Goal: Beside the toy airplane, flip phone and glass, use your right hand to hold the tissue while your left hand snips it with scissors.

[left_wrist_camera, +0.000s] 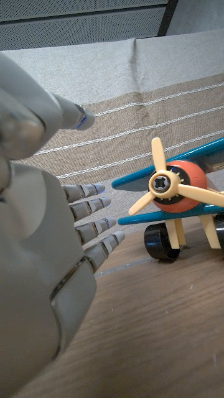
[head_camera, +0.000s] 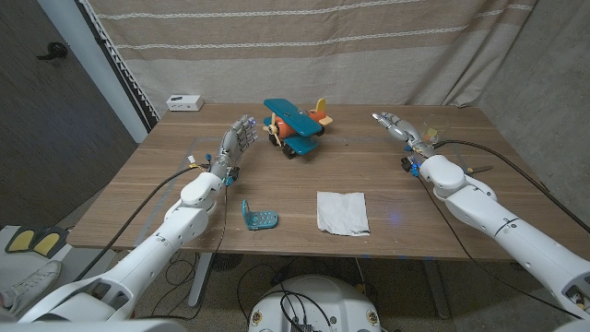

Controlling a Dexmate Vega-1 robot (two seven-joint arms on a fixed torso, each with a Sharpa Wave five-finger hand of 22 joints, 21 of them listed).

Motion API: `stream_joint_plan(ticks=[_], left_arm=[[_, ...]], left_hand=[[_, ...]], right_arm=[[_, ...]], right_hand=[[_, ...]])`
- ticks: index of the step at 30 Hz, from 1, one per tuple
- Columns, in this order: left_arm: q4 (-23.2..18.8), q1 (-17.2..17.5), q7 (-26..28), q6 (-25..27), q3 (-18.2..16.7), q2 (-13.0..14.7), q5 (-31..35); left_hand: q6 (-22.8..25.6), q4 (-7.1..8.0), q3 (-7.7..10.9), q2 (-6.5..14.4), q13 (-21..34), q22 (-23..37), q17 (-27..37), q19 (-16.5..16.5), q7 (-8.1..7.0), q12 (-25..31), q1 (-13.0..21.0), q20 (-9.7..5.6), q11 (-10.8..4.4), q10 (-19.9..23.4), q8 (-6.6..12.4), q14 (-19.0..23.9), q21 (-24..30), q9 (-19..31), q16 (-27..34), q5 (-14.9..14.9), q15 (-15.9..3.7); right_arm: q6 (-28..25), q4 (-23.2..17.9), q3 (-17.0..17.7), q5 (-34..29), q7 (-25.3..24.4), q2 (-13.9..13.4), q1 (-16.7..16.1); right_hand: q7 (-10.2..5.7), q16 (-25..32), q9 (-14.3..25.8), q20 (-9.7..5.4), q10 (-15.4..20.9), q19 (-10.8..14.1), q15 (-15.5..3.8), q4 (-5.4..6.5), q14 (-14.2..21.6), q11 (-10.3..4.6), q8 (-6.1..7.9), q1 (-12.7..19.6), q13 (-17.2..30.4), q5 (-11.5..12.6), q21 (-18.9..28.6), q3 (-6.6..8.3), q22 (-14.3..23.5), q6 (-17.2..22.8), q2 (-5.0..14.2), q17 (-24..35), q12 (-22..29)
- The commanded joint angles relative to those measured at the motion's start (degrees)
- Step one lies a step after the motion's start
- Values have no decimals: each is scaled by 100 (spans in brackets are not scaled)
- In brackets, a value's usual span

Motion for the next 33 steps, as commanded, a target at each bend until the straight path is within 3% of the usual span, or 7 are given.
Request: stream_joint_plan(ticks=[1, 17, 21, 27, 29, 33], left_arm=[[-132, 66, 17, 111, -62, 57, -88], [-163, 43, 125, 134, 10, 6, 18], [-193, 42, 175, 158, 14, 28, 61], [-270, 83, 211, 205, 13, 41, 50], [-304, 92, 231, 204, 16, 54, 73], [-322, 105, 271, 188, 1, 43, 73]], left_hand=[[66, 36, 17, -20, 19, 17, 22, -31, 28, -6, 62, -276, 8, 12, 0, -19, 1, 25, 11, 7, -765], [139, 35, 14, -20, 19, 16, 21, -18, 37, 19, 74, -279, -18, 83, 18, 7, 11, 24, 30, 1, -779], [142, 35, 14, -20, 19, 16, 21, -15, 27, 18, 76, -278, -1, 83, 17, 9, 12, 24, 32, 1, -780], [154, 35, 12, -20, 19, 16, 21, -14, 28, 19, 78, -281, 6, 89, 18, 11, 13, 24, 33, 0, -782], [156, 36, 11, -21, 19, 16, 21, -12, 27, 20, 78, -274, 7, 91, 18, 11, 14, 24, 33, 0, -783], [153, 36, 9, -23, 19, 16, 21, -11, 29, 21, 78, -276, 8, 97, 14, 13, 15, 24, 34, 0, -780]], right_arm=[[-376, -399, 41, -212, -132, -238, -126], [-474, -553, 122, -330, -117, -463, -222], [-518, -743, 177, -389, -202, -544, -321], [-609, -871, 241, -429, -265, -632, -430], [-626, -922, 254, -472, -285, -682, -477], [-696, -1007, 282, -538, -326, -753, -538]], right_hand=[[-15, 32, 13, 25, 42, 14, -82, -45, 13, -8, 21, 95, 35, 29, 50, 2, -5, -20, 2, 2, 22], [-67, 28, 16, 59, 120, 50, -138, -98, 36, -59, 48, 200, 47, 61, 52, 14, -3, 51, 16, 4, 53], [-86, -19, 18, 13, 88, -71, -123, -133, -87, -61, 38, 270, 53, 78, 3, 24, -1, 30, 29, 4, 39], [-85, -19, 18, 8, 72, -66, -131, -147, -97, -77, 30, 299, 54, 85, 7, 31, -1, 8, 38, 4, 33], [-139, 2, 18, -87, 80, 8, -173, -181, -55, -145, 32, 373, 55, 101, 37, 48, 0, 10, 62, 3, 34], [-162, 3, 18, -94, 80, 10, -188, -191, -51, -144, 25, 392, 54, 105, 36, 51, -1, -8, 65, 3, 33]])
